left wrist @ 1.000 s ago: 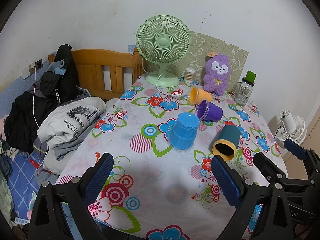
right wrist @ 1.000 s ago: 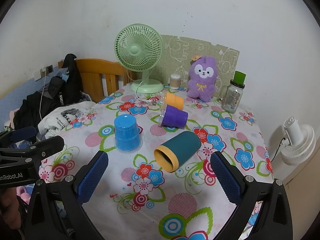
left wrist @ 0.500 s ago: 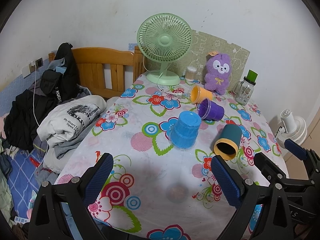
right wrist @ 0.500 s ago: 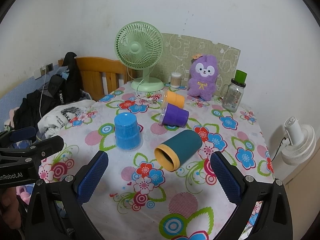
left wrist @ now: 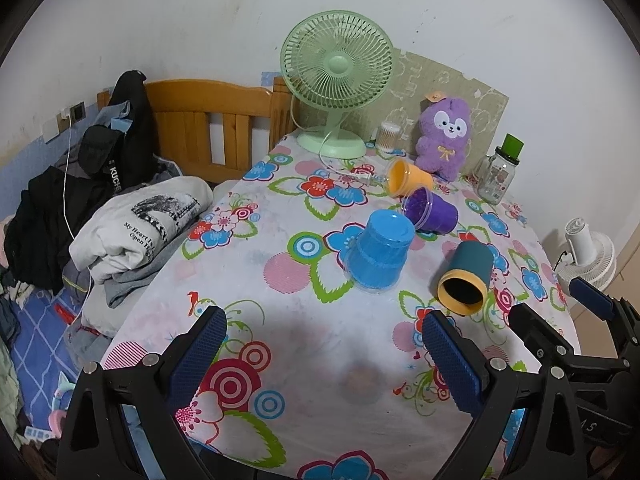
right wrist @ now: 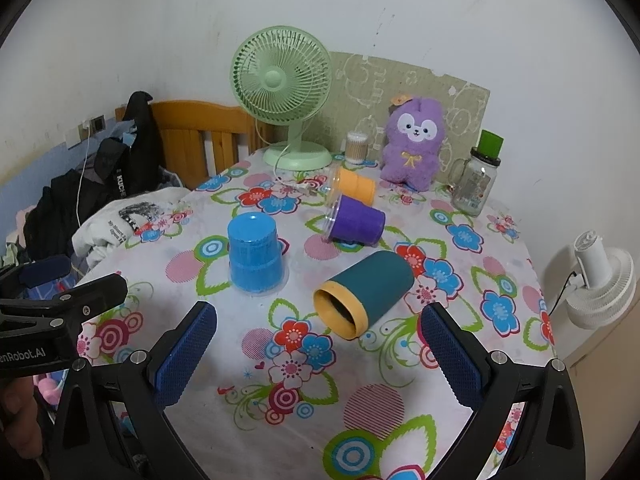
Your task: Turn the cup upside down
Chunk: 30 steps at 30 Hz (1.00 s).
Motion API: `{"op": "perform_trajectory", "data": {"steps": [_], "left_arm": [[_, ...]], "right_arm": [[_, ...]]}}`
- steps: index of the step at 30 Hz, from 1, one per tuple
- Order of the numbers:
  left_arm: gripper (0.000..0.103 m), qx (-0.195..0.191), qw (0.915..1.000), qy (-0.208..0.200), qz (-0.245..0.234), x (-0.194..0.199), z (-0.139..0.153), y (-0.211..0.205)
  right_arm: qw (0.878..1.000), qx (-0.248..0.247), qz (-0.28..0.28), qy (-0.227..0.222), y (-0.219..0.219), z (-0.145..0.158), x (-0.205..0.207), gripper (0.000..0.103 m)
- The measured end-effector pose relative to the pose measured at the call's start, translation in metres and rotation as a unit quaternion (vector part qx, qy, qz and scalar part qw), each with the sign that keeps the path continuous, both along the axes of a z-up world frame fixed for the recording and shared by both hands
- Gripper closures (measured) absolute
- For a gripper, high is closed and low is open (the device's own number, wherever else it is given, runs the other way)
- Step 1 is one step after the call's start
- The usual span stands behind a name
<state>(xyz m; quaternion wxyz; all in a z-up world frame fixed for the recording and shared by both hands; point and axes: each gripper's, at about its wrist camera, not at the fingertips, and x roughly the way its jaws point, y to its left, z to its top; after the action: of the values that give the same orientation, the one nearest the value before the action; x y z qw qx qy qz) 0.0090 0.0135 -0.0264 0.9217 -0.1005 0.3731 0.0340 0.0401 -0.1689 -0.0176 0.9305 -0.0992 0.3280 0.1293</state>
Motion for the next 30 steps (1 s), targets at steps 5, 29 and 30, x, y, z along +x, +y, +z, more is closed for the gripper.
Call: {"op": "perform_trajectory", "data": {"steps": [5,29,30], "left_arm": [[0.004,-0.006,0.9999,0.012,0.004,0.01,-0.009,0.01],[0.004,-0.011,0.9962,0.076,0.043,0.066,-0.055,0.061],[0.004,-0.009,0.9962,0.076,0.042,0.067,-0.055,0.061]], "right_arm": [[1.0,-0.008,0.005,0.008,0.011,-0.004,0.018,0.0],[0.987,-0.03,0.094,0.124,0.099,-0.051,0.142,0.041],[0.986,-0.028,0.097,0.13,0.1,-0.053,0.145,0.048]]}}
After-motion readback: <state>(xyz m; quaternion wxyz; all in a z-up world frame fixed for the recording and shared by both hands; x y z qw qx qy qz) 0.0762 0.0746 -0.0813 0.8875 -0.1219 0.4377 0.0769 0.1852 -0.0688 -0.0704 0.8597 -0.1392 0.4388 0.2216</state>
